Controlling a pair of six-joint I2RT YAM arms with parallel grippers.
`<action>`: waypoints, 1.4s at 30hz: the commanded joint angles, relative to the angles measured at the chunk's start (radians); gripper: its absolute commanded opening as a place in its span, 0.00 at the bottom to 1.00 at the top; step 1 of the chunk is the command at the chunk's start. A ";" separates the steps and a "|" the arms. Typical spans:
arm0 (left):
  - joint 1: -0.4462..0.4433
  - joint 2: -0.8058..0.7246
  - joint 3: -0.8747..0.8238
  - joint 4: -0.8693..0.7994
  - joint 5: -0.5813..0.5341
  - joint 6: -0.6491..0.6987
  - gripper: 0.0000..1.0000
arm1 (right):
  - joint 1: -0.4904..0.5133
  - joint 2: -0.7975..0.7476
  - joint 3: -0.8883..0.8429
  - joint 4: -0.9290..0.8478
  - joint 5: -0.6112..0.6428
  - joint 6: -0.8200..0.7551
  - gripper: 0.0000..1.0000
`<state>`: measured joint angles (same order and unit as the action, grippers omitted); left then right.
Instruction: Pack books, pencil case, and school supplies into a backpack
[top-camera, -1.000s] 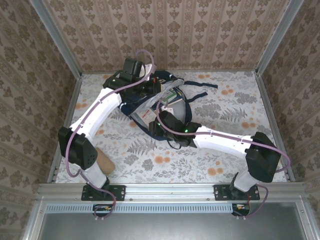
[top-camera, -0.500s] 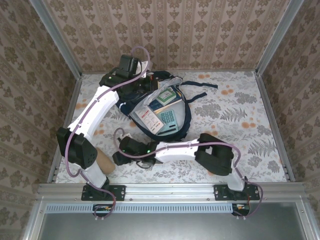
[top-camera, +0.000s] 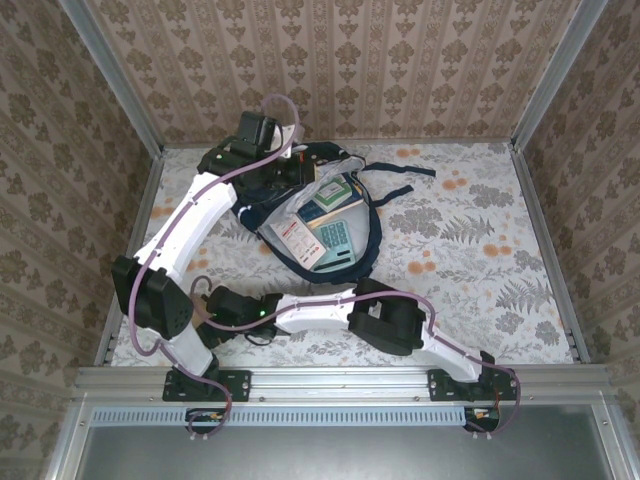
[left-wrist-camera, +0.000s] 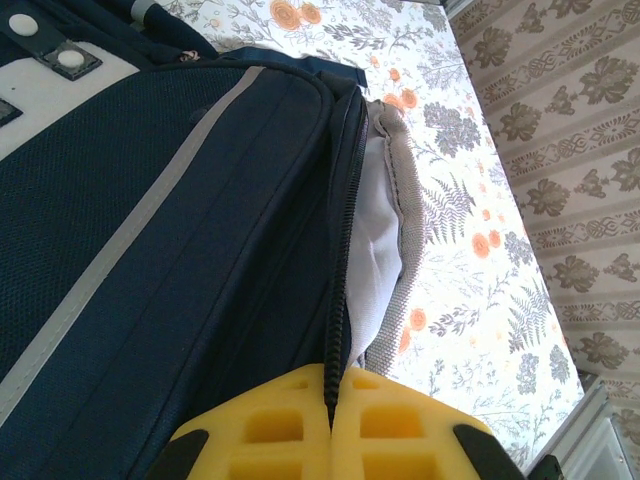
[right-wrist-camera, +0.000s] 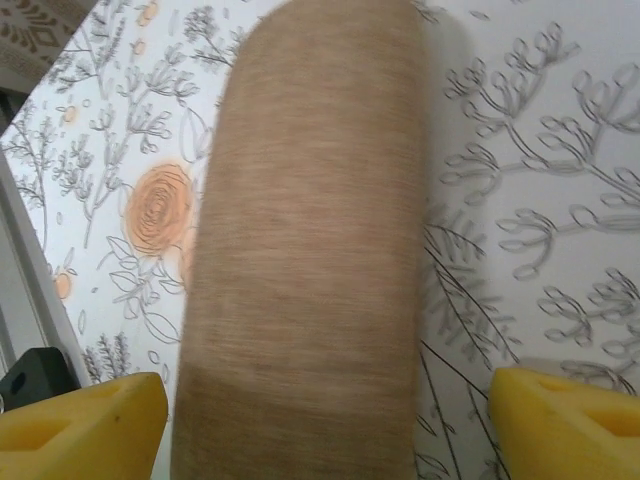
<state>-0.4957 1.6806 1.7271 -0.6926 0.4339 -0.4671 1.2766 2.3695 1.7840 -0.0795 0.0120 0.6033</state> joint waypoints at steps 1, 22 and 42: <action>0.015 -0.086 0.007 0.048 0.020 0.002 0.00 | 0.010 0.067 0.066 -0.106 -0.024 -0.045 0.84; 0.019 -0.091 -0.035 0.097 0.044 -0.020 0.00 | -0.063 -0.391 -0.582 -0.130 0.331 0.114 0.46; 0.016 -0.113 -0.038 0.109 0.066 -0.042 0.00 | -0.198 -0.947 -0.847 -0.049 0.333 0.204 0.39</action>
<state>-0.4873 1.6444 1.6749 -0.6617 0.4534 -0.4793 1.1297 1.4918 0.9688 -0.1200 0.3065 0.7792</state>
